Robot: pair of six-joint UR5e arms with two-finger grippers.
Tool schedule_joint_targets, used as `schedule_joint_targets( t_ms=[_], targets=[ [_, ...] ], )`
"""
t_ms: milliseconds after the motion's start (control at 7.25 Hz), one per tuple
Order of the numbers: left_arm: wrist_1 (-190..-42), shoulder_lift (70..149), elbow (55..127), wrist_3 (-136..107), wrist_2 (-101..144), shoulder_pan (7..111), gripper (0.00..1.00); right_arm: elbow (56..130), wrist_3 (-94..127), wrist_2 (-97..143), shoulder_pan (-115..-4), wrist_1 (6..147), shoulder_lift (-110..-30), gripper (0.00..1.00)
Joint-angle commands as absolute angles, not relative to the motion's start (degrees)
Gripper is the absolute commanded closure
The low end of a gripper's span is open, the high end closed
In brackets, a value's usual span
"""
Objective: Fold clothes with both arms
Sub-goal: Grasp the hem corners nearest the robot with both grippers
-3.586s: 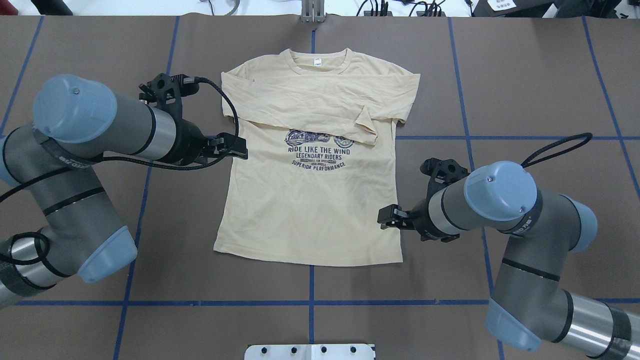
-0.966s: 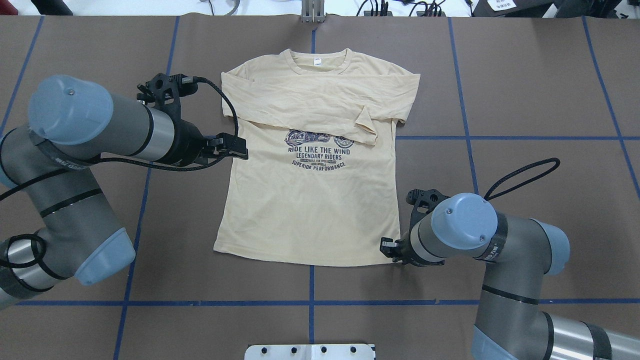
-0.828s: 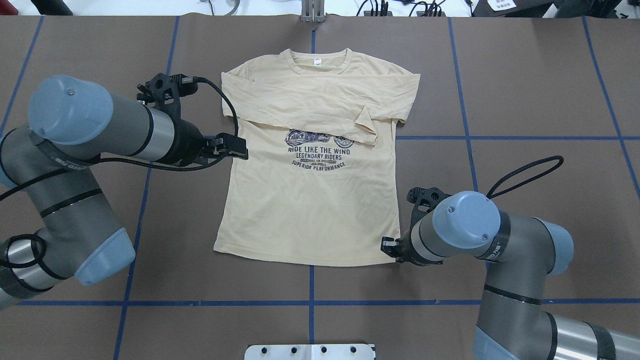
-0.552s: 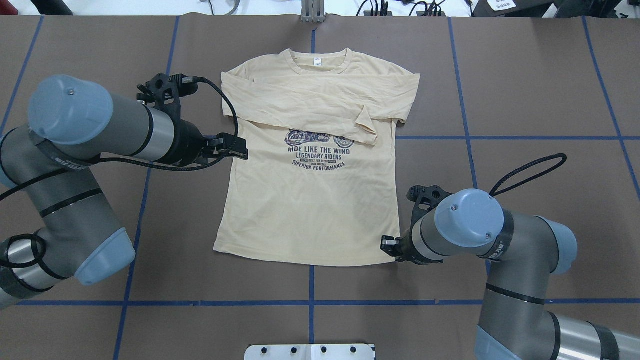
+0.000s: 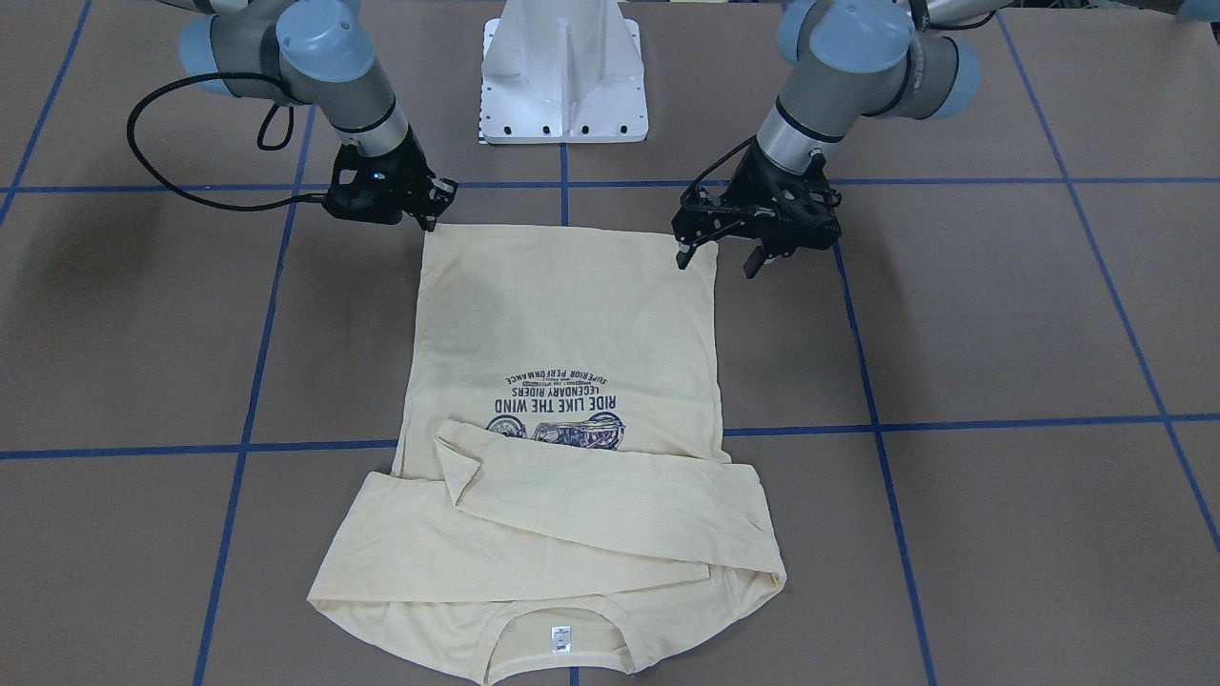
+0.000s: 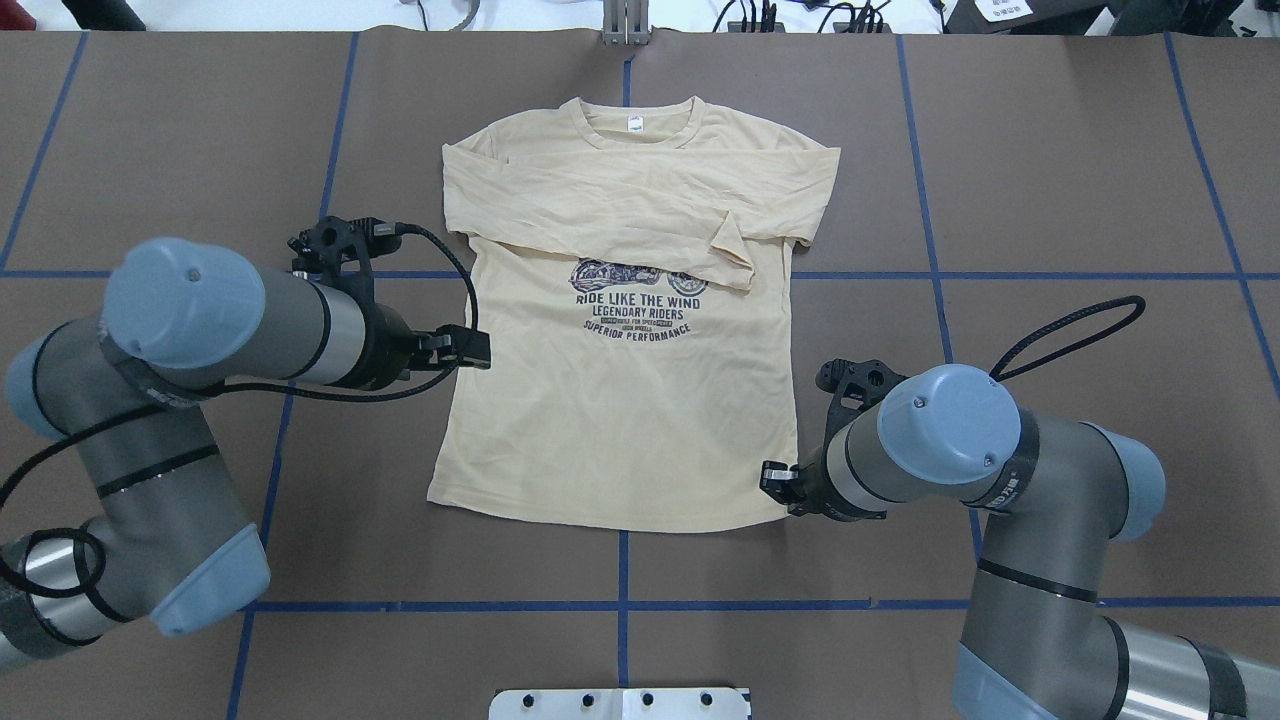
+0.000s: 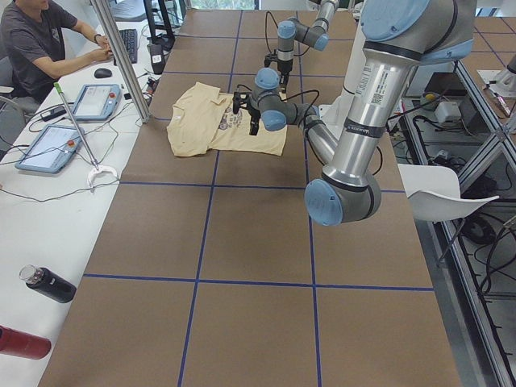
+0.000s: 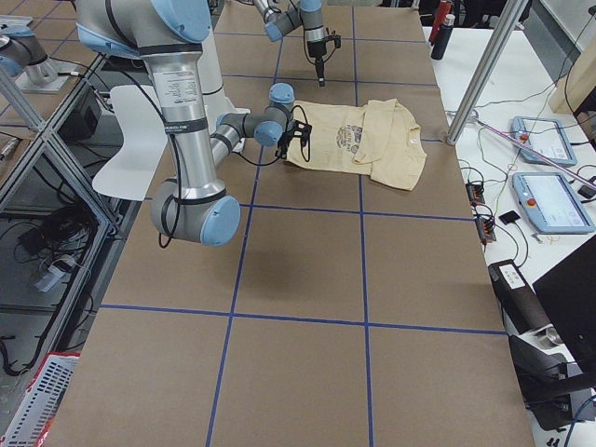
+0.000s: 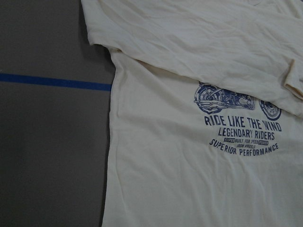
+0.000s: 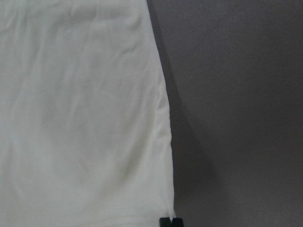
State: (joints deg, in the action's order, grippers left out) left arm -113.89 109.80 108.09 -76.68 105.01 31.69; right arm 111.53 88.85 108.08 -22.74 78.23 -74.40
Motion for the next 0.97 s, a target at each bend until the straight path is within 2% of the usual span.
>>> schedule_joint_targets(
  t_ms=[0, 276, 552, 828],
  targets=[
    [-112.94, 106.37, 107.84, -79.19, 98.04, 25.08, 0.00, 111.89, 88.86, 108.02, -23.03, 78.05, -74.36, 1.00],
    [-108.75, 106.17, 108.02, -79.19, 97.56, 23.65, 0.00, 111.88, 88.86, 108.11, -23.73, 77.78, -74.36, 1.00],
    [-108.02, 106.17, 108.11, -79.19, 97.56, 22.42, 0.17, 111.88, 88.77, 108.19, -24.17, 77.70, -74.36, 1.00],
    [-107.84, 106.08, 108.11, -79.28, 97.47, 21.01, 0.28, 111.88, 88.68, 108.37, -24.43, 77.70, -74.36, 1.00]
  ],
)
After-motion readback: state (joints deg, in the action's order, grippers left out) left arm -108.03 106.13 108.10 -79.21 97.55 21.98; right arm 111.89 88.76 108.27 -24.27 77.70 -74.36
